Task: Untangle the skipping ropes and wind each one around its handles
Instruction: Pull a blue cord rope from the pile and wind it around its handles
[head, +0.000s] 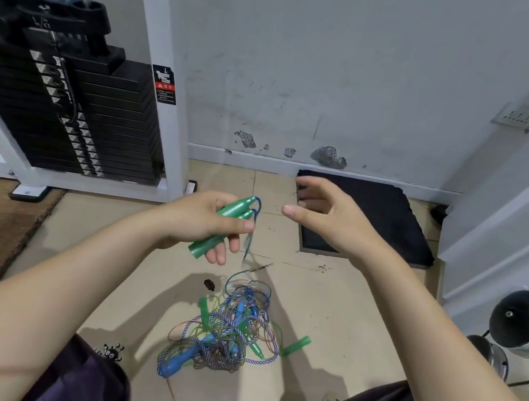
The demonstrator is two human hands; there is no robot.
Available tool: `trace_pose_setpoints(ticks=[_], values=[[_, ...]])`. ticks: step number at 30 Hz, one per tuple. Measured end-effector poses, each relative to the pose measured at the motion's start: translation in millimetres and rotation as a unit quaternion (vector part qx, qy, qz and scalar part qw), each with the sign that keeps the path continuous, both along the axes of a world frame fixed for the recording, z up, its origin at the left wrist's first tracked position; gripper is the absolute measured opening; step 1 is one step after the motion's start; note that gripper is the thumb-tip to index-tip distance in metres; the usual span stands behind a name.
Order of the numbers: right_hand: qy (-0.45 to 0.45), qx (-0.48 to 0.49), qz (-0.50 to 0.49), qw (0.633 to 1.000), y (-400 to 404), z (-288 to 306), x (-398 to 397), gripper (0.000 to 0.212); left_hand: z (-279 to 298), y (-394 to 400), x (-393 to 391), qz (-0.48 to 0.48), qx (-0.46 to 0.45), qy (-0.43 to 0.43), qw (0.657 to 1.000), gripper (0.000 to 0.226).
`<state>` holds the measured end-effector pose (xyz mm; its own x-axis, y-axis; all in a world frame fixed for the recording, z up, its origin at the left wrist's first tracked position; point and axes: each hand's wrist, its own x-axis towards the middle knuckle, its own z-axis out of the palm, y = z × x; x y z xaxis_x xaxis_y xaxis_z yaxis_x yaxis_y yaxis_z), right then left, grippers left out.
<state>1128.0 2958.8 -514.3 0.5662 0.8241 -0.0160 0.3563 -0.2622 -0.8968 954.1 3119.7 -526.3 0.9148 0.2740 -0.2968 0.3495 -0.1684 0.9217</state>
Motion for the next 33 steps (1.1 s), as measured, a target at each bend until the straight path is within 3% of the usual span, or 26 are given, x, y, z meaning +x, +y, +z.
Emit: trace_pose_setpoints(ticks=[3, 8, 14, 20, 24, 27, 30, 33], values=[[0.043, 0.027, 0.074, 0.996, 2, -2, -11, 0.042, 1, -9, 3, -0.056, -0.004, 0.001, 0.998, 0.022], [0.074, 0.032, 0.129, 0.988, 7, -1, -27, 0.014, 5, -14, 4, -0.100, -0.022, -0.017, 0.995, 0.016], [0.103, 0.016, 0.100, 0.989, 9, 0, -24, 0.008, 6, -11, 2, -0.091, -0.023, -0.001, 0.996, 0.011], [0.119, 0.061, 0.023, 0.991, 6, 1, -10, 0.011, 6, -6, -1, -0.073, -0.021, 0.011, 0.997, 0.030], [0.142, 0.075, -0.003, 0.987, 2, -2, -1, 0.013, 6, 1, 4, 0.105, -0.111, -0.114, 0.982, 0.026], [0.104, 0.057, -0.040, 0.992, -1, -4, 5, 0.013, 5, 10, 5, 0.192, -0.111, -0.154, 0.963, 0.026], [0.021, 0.013, -0.052, 0.998, 1, -7, 3, 0.011, 1, 8, 4, 0.183, -0.027, -0.099, 0.978, 0.024], [-0.076, -0.057, -0.004, 0.995, 4, -8, -6, 0.012, -4, 4, 5, 0.145, 0.049, -0.040, 0.987, 0.020]])
